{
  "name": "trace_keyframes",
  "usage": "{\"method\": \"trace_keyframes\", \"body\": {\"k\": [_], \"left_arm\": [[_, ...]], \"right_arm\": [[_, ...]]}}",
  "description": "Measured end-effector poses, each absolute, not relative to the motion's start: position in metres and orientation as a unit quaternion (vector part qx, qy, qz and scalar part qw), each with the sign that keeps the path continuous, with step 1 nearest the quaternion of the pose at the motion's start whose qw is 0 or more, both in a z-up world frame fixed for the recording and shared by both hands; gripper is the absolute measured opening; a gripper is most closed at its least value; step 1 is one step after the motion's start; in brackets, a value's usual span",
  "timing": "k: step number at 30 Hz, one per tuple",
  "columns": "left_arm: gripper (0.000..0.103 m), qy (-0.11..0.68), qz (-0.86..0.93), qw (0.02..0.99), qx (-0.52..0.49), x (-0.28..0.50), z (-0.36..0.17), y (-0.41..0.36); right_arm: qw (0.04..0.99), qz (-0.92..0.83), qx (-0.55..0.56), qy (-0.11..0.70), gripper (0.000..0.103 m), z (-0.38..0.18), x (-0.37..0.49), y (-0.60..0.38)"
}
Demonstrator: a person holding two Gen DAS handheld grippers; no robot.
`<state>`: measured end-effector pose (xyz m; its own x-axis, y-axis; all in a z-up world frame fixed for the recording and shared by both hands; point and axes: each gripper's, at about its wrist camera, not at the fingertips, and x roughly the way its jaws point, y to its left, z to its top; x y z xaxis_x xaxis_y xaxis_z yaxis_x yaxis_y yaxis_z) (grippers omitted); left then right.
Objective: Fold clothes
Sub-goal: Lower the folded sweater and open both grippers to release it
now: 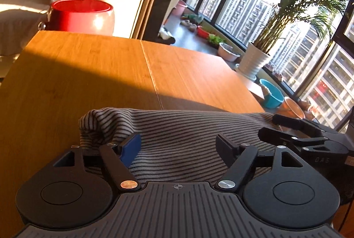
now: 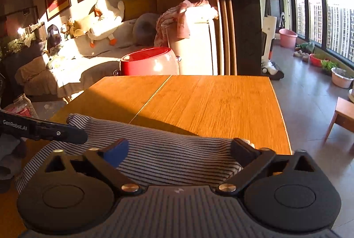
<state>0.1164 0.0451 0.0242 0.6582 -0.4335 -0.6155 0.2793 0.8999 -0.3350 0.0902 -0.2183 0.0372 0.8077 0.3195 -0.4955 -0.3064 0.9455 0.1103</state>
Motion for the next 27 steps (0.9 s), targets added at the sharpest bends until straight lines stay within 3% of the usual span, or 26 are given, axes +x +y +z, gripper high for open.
{"method": "trace_keyframes", "body": {"k": [1,7,12,22,27], "left_arm": [[0.097,0.362,-0.196,0.906,-0.102,0.109,0.03,0.043],[0.098,0.407,-0.289,0.857,-0.126,0.069,0.039,0.029],[0.098,0.45,-0.305,0.828,-0.135,0.07,0.015,0.026],[0.093,0.384,-0.25,0.877,-0.143,0.135,0.01,0.047],[0.093,0.356,-0.22,0.899,-0.127,0.155,0.012,0.034]], "right_arm": [[0.954,0.159,-0.002,0.254,0.103,0.042,0.088,-0.217],[0.962,0.147,-0.067,0.22,0.103,0.066,0.092,-0.216],[0.94,0.112,-0.151,0.286,0.103,0.045,0.124,-0.209],[0.939,0.075,-0.069,0.328,0.103,0.018,0.082,-0.237],[0.92,0.175,-0.053,0.347,0.103,0.021,0.03,-0.212]]}}
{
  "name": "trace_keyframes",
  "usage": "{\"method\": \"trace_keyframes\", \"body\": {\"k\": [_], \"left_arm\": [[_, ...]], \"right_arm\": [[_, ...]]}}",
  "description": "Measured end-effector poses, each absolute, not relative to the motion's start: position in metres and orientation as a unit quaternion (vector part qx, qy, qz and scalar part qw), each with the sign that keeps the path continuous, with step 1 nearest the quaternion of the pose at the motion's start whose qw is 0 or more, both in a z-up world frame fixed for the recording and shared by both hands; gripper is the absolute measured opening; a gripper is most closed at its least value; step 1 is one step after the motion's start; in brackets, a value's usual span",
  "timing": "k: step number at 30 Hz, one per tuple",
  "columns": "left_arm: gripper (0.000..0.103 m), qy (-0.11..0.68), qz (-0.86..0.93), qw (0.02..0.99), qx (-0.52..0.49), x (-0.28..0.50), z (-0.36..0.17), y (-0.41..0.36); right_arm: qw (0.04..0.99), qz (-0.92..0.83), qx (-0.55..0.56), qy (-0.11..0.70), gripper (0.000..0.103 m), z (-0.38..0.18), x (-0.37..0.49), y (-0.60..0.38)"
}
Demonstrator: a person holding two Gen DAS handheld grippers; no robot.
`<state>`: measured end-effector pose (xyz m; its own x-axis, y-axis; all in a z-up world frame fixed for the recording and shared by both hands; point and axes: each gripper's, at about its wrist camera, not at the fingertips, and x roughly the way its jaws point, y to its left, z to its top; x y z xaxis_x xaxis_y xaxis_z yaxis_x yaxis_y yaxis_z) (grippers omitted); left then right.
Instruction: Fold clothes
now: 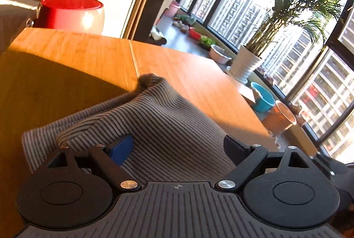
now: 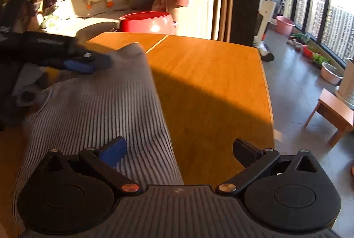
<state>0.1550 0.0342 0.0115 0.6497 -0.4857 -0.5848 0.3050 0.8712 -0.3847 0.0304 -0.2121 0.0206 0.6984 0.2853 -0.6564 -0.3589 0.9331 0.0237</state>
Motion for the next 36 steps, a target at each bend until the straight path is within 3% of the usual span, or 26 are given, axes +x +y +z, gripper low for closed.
{"method": "trace_keyframes", "body": {"k": [10,12,14,16,28,32,36], "left_arm": [[0.096,0.36,-0.192,0.909,-0.091,0.108,0.047,0.049],[0.092,0.367,-0.18,0.909,-0.084,0.095,0.047,0.059],[0.061,0.379,-0.163,0.907,-0.082,0.086,0.044,0.067],[0.055,0.396,-0.161,0.9,-0.086,0.081,0.036,0.076],[0.058,0.398,-0.239,0.881,-0.094,0.108,0.005,0.04],[0.062,0.391,-0.251,0.881,-0.086,0.113,0.003,0.022],[0.064,0.39,-0.249,0.883,-0.083,0.107,0.002,0.025]], "right_arm": [[0.942,0.214,-0.075,0.249,0.103,0.065,0.009,-0.185],[0.939,0.23,-0.082,0.243,0.094,0.063,0.01,-0.174],[0.932,0.242,-0.095,0.253,0.084,0.051,0.014,-0.16],[0.924,0.248,-0.107,0.271,0.081,0.036,0.019,-0.148],[0.926,0.21,-0.104,0.297,0.087,0.015,0.01,-0.176],[0.931,0.178,-0.091,0.304,0.1,0.013,0.007,-0.193],[0.931,0.178,-0.059,0.313,0.103,0.009,0.008,-0.203]]}}
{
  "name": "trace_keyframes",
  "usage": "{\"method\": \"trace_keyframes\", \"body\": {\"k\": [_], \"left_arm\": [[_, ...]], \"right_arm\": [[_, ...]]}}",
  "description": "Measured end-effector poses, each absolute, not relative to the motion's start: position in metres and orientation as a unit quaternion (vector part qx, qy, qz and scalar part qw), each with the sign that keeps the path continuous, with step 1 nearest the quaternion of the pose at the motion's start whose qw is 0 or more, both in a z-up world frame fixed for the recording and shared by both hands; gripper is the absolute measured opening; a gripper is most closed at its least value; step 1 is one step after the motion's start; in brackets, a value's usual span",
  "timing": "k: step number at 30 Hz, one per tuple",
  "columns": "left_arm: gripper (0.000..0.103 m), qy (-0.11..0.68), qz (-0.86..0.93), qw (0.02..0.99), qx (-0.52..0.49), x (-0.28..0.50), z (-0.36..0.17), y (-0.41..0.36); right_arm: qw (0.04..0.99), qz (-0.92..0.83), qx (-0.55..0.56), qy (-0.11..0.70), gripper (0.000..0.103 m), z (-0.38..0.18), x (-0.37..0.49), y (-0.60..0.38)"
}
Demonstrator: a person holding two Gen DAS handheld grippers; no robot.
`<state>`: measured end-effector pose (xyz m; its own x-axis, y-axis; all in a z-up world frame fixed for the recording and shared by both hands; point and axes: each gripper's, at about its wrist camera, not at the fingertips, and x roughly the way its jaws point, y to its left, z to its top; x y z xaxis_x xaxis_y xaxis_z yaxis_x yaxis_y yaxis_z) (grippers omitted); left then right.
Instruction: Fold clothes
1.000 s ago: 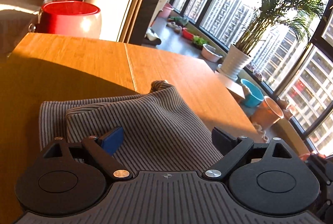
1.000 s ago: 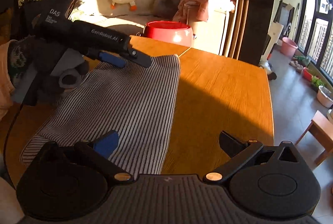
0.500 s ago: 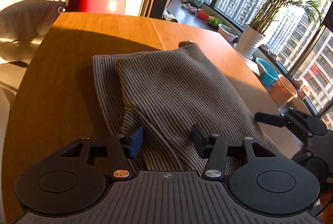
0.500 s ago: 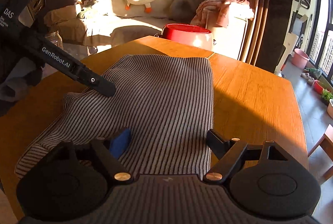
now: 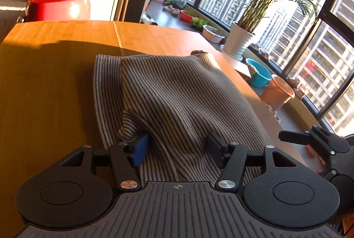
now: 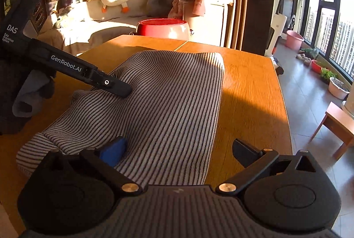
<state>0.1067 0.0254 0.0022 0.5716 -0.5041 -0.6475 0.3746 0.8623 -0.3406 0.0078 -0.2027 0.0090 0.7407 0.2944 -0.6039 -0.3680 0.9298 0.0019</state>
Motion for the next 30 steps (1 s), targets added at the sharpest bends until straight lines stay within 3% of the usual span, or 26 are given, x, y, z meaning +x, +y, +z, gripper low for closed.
{"method": "trace_keyframes", "body": {"k": [15,23,30], "left_arm": [[0.071,0.375,-0.24,0.891,-0.091,0.105,0.0,0.037],[0.077,0.367,-0.245,0.894,-0.081,0.1,-0.001,0.032],[0.077,0.358,-0.245,0.898,-0.067,0.095,-0.002,0.029]], "right_arm": [[0.923,0.194,-0.04,0.329,0.103,0.003,0.035,-0.195],[0.908,0.199,0.011,0.368,0.103,0.002,0.027,-0.211],[0.914,0.192,0.032,0.355,0.103,0.007,0.004,-0.216]]}}
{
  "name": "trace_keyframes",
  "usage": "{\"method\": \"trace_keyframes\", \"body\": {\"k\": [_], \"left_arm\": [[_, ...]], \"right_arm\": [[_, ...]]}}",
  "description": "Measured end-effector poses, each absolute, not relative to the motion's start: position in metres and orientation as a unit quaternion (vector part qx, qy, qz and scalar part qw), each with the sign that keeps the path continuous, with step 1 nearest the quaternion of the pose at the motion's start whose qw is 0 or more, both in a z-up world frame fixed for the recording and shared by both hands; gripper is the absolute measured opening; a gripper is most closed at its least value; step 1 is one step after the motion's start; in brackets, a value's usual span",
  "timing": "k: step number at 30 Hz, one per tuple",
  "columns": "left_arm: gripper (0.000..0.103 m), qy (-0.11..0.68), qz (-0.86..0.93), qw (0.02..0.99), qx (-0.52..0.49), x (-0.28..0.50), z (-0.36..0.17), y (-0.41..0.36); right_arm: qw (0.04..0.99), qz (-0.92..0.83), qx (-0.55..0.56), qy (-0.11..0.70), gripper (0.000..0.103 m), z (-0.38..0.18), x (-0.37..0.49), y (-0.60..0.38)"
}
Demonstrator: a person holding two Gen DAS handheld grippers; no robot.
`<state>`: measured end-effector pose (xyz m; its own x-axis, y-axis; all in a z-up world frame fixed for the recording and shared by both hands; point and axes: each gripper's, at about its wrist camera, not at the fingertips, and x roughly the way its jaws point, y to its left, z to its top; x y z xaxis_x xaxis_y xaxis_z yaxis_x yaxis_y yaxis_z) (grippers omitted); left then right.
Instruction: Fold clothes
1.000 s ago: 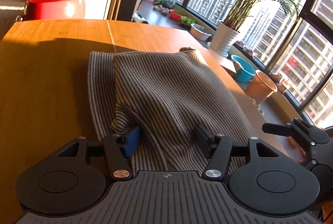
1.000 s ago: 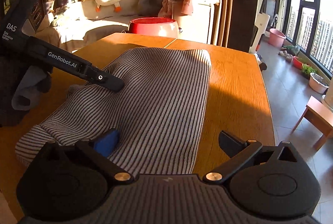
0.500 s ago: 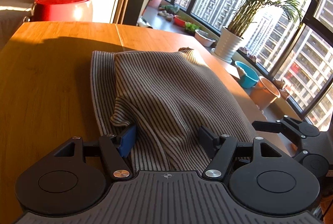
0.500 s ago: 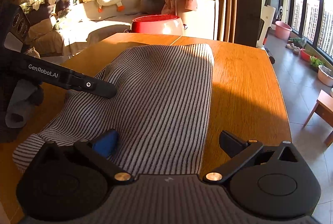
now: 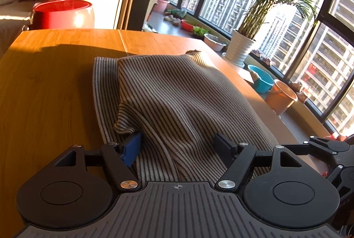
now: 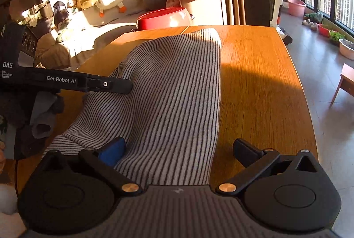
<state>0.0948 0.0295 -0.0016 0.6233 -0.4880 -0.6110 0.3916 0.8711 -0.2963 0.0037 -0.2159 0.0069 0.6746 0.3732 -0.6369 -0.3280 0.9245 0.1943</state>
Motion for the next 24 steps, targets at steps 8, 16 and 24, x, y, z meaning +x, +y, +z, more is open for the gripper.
{"method": "trace_keyframes", "body": {"k": [8,16,24], "left_arm": [[0.089,0.354,-0.25,0.899,-0.064,0.092,-0.002,0.027],[0.09,0.369,-0.213,0.901,-0.077,0.089,0.005,0.046],[0.092,0.353,-0.169,0.916,-0.087,0.087,0.021,0.085]], "right_arm": [[0.93,0.227,-0.08,0.278,0.048,0.044,-0.037,-0.182],[0.921,0.222,-0.107,0.301,0.065,0.03,-0.034,-0.169],[0.881,0.329,-0.217,0.262,0.084,0.049,-0.071,-0.131]]}}
